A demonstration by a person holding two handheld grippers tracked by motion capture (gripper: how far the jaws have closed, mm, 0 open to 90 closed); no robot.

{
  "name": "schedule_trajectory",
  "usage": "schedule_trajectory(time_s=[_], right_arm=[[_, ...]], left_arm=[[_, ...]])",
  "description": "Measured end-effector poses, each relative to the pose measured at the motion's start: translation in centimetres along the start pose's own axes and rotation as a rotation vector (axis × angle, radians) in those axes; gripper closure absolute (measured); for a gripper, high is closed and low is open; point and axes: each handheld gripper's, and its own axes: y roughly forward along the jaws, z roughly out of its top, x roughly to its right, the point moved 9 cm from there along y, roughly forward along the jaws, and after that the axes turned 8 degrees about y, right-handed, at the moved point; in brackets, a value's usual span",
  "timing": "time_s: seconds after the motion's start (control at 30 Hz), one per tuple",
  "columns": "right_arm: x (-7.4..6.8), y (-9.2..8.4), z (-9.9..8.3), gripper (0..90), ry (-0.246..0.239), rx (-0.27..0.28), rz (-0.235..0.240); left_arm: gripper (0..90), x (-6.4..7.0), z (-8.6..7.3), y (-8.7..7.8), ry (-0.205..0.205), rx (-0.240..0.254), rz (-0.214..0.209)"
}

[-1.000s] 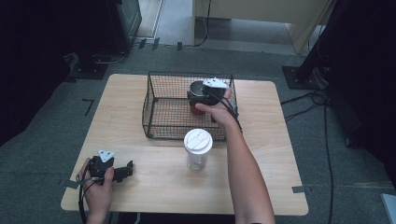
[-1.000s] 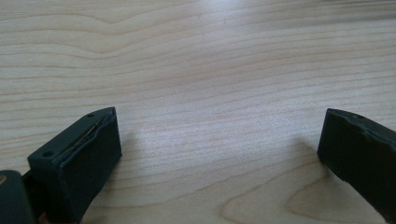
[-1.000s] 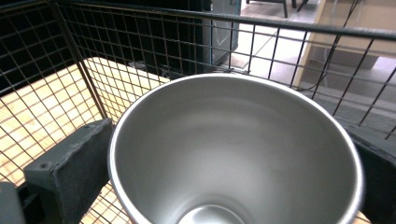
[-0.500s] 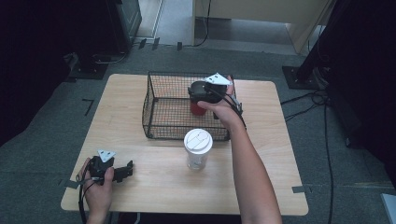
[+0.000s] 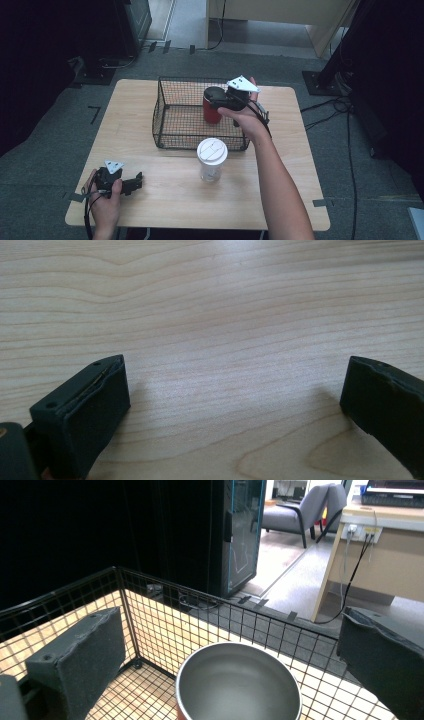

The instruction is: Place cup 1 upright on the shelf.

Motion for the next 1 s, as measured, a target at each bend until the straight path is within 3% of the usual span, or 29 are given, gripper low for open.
schedule_trajectory(time_s=[0.53,0.8,1.0], right_arm=[[-0.9,-5.4,1.0,0.0,-0.016,0.064,0.031],[-0.3,-9.2,0.7,0.0,0.015,0.095,0.014],[0.1,-11.3,-0.3,0.0,0.005,0.102,-0.009]], left_arm=[[0.2,0.0,0.0,0.0,-0.002,0.001,-0.001],[0.2,0.1,0.0,0.0,-0.001,0.002,-0.002],[0.2,0.1,0.0,0.0,0.0,0.002,-0.002]])
